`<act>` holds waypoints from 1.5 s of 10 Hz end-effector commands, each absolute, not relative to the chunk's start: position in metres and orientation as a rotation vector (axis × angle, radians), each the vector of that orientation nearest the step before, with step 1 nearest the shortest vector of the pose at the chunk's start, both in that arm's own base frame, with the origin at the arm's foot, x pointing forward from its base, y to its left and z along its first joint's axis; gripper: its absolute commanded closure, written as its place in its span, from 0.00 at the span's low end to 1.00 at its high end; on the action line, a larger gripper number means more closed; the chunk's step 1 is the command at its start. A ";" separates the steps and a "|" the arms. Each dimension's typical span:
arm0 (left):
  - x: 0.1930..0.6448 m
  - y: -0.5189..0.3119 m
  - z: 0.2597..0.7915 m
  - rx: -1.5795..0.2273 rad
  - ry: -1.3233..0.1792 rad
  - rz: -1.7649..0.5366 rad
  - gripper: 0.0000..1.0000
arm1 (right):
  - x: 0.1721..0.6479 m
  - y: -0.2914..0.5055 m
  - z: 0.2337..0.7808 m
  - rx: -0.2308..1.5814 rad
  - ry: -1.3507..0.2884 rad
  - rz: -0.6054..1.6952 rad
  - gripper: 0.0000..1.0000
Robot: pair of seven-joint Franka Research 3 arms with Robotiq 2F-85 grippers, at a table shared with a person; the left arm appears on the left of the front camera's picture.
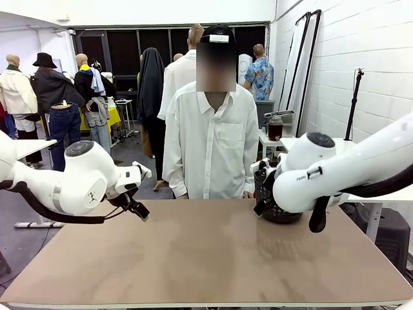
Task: Fold the training pants.
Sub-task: Grab both ends of the Training pants handed by a person.
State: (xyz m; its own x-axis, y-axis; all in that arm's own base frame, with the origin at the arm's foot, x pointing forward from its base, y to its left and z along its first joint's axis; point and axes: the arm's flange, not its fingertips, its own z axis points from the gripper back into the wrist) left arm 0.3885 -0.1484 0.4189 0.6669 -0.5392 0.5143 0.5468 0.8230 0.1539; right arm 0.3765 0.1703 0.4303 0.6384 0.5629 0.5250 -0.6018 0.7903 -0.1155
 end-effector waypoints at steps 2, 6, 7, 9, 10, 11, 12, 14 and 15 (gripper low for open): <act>0.360 -0.147 0.460 -0.041 -0.574 -0.623 0.00 | 0.367 0.156 0.471 0.101 -0.589 0.682 0.00; 0.334 -0.145 0.507 -0.048 -0.591 -0.631 0.00 | 0.350 0.152 0.514 0.078 -0.586 0.709 0.00; 0.330 -0.144 0.513 -0.050 -0.581 -0.628 0.00 | 0.347 0.152 0.523 0.071 -0.600 0.703 0.00; 0.316 -0.146 0.529 -0.052 -0.597 -0.644 0.00 | 0.337 0.150 0.542 0.073 -0.637 0.706 0.00; 0.311 -0.146 0.536 -0.051 -0.611 -0.653 0.00 | 0.334 0.150 0.548 0.067 -0.652 0.704 0.00; 0.307 -0.145 0.541 -0.047 -0.631 -0.656 0.00 | 0.333 0.150 0.553 0.064 -0.665 0.701 0.00; 0.300 -0.146 0.547 -0.040 -0.646 -0.656 0.00 | 0.329 0.149 0.559 0.057 -0.672 0.692 0.00; 0.293 -0.145 0.554 -0.038 -0.674 -0.659 0.00 | 0.327 0.144 0.566 0.047 -0.700 0.669 0.00; 0.288 -0.144 0.557 -0.035 -0.681 -0.653 0.00 | 0.325 0.142 0.568 0.044 -0.701 0.664 0.00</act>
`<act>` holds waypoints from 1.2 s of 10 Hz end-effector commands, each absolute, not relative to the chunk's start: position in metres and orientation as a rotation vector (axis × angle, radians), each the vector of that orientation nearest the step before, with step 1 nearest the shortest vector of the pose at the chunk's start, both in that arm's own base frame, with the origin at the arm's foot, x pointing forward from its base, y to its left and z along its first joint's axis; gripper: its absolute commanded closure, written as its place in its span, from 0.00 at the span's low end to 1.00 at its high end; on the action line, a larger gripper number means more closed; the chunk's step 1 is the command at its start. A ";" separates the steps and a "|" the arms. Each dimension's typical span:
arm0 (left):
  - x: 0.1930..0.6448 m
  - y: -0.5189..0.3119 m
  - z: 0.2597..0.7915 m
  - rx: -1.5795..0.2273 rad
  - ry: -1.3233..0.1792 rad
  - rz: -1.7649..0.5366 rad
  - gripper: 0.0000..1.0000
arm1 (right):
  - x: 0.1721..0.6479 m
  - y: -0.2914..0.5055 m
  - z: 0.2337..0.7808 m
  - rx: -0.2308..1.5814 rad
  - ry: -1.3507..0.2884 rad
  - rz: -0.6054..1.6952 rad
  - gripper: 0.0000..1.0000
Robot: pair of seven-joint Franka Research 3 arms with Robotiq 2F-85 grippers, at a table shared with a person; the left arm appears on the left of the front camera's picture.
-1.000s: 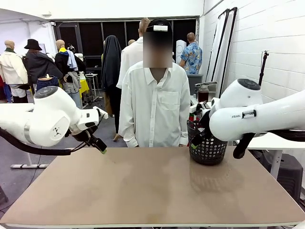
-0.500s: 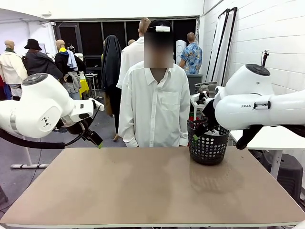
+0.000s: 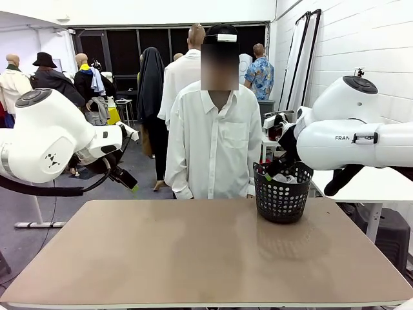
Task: Fold the training pants.
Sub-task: Grab both ends of the Training pants handed by a person.
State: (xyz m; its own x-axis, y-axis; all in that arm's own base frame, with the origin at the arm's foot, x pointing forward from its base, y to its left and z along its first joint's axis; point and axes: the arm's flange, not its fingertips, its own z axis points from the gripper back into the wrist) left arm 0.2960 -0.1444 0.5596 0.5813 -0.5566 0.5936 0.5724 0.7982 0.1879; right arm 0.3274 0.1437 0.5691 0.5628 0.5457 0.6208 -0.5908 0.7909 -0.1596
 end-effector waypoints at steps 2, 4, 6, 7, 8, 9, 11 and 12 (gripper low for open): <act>0.280 -0.143 0.562 -0.040 -0.661 -0.660 0.00 | 0.322 0.137 0.569 0.052 -0.690 0.657 0.00; 0.277 -0.145 0.563 -0.063 -0.662 -0.670 0.00 | 0.319 0.133 0.569 0.059 -0.675 0.655 0.00; 0.284 -0.143 0.566 -0.030 -0.672 -0.667 0.00 | 0.324 0.136 0.572 0.063 -0.692 0.657 0.00; 0.284 -0.143 0.566 -0.030 -0.672 -0.667 0.00 | 0.324 0.136 0.572 0.063 -0.692 0.657 0.00; 0.284 -0.143 0.566 -0.030 -0.672 -0.667 0.00 | 0.324 0.136 0.572 0.063 -0.692 0.657 0.00; 0.284 -0.143 0.566 -0.030 -0.672 -0.667 0.00 | 0.324 0.136 0.572 0.063 -0.692 0.657 0.00; 0.284 -0.143 0.566 -0.030 -0.672 -0.667 0.00 | 0.324 0.136 0.572 0.063 -0.692 0.657 0.00; 0.284 -0.143 0.566 -0.030 -0.672 -0.667 0.00 | 0.324 0.136 0.572 0.063 -0.692 0.657 0.00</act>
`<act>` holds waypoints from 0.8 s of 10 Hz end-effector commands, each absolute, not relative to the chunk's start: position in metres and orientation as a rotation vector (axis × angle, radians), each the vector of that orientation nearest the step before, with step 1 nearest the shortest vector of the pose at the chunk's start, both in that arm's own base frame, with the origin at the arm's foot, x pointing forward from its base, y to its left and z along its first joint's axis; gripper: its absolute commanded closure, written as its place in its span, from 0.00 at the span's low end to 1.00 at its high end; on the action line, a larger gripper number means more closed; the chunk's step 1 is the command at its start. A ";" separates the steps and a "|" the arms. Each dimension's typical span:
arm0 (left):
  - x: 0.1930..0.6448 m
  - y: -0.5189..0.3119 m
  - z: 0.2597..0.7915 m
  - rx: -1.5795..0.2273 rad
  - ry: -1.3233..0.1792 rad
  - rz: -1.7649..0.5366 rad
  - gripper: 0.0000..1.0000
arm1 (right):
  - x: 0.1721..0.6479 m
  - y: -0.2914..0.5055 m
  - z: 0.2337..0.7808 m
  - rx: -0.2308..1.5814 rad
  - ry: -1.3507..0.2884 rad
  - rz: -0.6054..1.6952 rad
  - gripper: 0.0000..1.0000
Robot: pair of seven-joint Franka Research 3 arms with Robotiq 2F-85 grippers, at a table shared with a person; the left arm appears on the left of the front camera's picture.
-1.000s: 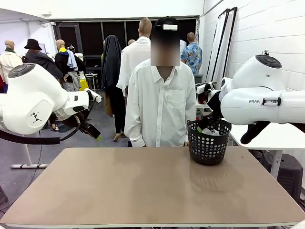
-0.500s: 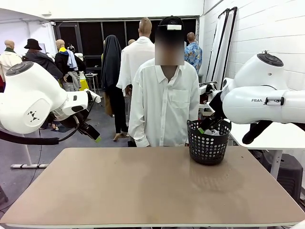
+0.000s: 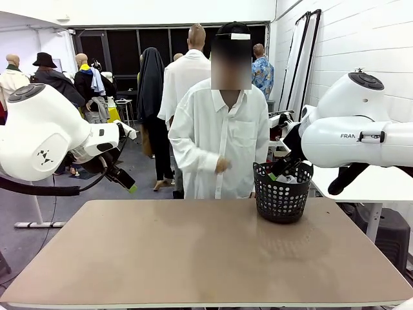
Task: Fold the training pants.
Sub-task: Grab both ends of the Training pants handed by a person.
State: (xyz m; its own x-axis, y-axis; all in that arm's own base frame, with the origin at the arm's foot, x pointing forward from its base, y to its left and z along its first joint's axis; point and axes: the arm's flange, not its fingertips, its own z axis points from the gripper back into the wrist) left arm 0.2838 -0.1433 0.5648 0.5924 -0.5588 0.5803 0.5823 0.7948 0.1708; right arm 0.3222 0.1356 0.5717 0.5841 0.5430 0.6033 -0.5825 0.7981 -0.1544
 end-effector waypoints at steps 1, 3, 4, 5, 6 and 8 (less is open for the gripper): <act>0.284 -0.143 0.566 -0.030 -0.672 -0.667 0.00 | 0.324 0.136 0.572 0.063 -0.692 0.657 0.00; 0.284 -0.143 0.566 -0.030 -0.672 -0.667 0.00 | 0.324 0.136 0.572 0.063 -0.692 0.657 0.00; 0.284 -0.143 0.566 -0.030 -0.672 -0.667 0.00 | 0.324 0.136 0.572 0.063 -0.692 0.657 0.00; 0.284 -0.143 0.566 -0.030 -0.672 -0.667 0.00 | 0.324 0.136 0.572 0.063 -0.692 0.657 0.00; 0.284 -0.143 0.566 -0.030 -0.672 -0.667 0.00 | 0.324 0.136 0.572 0.063 -0.692 0.657 0.00; 0.284 -0.143 0.566 -0.030 -0.672 -0.667 0.00 | 0.324 0.136 0.572 0.063 -0.692 0.657 0.00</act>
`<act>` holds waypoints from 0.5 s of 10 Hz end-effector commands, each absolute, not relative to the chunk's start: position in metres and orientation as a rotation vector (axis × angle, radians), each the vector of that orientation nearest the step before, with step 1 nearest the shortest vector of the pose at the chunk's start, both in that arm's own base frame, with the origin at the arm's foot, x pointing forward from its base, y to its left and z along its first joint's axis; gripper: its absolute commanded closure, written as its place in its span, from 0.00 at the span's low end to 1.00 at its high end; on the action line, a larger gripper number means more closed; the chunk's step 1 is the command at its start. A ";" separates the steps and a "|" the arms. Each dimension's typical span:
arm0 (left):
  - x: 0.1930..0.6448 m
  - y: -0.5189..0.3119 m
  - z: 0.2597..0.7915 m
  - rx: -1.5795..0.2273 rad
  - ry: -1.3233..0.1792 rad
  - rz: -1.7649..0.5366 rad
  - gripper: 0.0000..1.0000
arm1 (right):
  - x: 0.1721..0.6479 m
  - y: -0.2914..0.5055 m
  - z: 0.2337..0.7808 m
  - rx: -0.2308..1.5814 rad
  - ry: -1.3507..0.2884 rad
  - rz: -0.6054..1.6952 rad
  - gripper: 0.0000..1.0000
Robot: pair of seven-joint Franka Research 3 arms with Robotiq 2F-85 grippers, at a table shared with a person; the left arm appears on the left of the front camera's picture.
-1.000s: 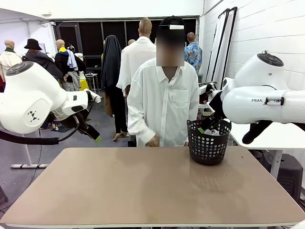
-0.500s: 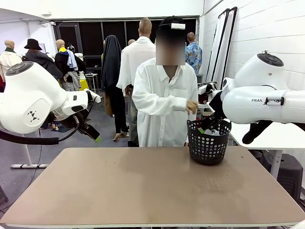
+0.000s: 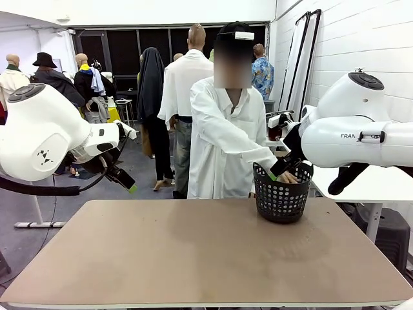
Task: Fold the training pants.
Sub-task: Grab both ends of the Training pants handed by a person.
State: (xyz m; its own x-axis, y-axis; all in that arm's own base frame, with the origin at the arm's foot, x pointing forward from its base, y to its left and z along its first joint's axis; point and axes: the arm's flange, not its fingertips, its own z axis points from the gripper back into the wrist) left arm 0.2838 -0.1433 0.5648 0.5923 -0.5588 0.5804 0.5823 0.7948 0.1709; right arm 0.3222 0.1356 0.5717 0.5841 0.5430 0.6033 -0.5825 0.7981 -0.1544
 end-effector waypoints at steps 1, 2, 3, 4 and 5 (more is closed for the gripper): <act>0.284 -0.143 0.566 -0.030 -0.672 -0.667 0.00 | 0.324 0.136 0.572 0.063 -0.692 0.657 0.00; 0.284 -0.143 0.566 -0.030 -0.672 -0.667 0.00 | 0.324 0.136 0.572 0.063 -0.692 0.657 0.00; 0.284 -0.143 0.566 -0.030 -0.672 -0.667 0.00 | 0.324 0.136 0.572 0.063 -0.692 0.657 0.00; 0.284 -0.143 0.566 -0.030 -0.672 -0.667 0.00 | 0.324 0.136 0.572 0.063 -0.692 0.657 0.00; 0.284 -0.143 0.566 -0.030 -0.672 -0.667 0.00 | 0.324 0.136 0.572 0.063 -0.692 0.657 0.00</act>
